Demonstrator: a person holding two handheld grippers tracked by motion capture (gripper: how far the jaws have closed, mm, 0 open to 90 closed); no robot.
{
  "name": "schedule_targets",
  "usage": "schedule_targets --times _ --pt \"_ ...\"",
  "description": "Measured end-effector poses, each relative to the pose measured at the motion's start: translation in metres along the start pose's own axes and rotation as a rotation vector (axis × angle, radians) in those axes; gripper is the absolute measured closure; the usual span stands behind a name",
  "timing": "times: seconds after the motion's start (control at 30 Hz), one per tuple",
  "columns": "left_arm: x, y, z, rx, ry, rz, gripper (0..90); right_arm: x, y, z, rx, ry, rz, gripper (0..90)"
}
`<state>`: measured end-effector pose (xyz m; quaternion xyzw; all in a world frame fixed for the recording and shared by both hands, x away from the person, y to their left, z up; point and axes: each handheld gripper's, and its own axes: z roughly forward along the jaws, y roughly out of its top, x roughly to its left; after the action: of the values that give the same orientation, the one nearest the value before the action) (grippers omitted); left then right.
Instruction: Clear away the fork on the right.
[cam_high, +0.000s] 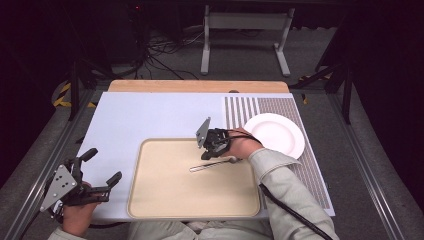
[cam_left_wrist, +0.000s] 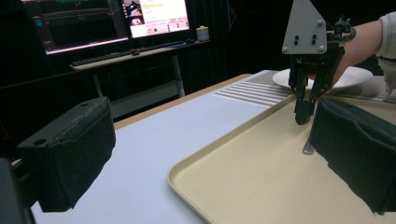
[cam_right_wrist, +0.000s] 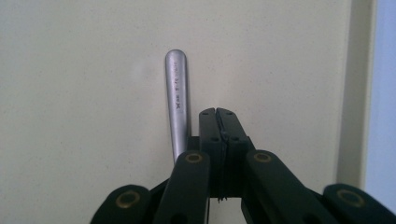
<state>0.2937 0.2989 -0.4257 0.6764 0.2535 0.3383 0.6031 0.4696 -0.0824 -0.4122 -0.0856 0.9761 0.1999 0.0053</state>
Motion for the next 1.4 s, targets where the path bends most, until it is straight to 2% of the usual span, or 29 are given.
schedule_targets --times 0.27,0.5,0.73,0.77,0.87,1.4 --pt "0.0 0.0 0.001 0.002 -0.002 -0.003 1.2 -0.002 0.0 0.012 -0.018 0.015 0.023 90.0" --pt "0.0 0.0 0.001 0.002 0.0 -0.003 1.2 -0.001 0.0 0.015 -0.005 0.042 0.041 89.9" --pt "0.0 0.0 0.0 0.002 0.0 -0.002 1.2 0.002 0.0 0.015 0.004 0.07 0.043 90.0" --pt "0.0 0.0 0.0 0.002 0.001 -0.002 1.2 0.002 0.0 0.015 0.0 0.078 0.032 90.0" --pt "0.0 0.0 0.0 0.002 0.001 -0.003 1.2 0.008 0.0 0.014 0.024 0.107 0.026 89.9" --pt "-0.001 0.0 0.001 0.006 0.001 0.001 1.2 0.031 -0.02 0.003 0.059 0.146 0.02 90.0"
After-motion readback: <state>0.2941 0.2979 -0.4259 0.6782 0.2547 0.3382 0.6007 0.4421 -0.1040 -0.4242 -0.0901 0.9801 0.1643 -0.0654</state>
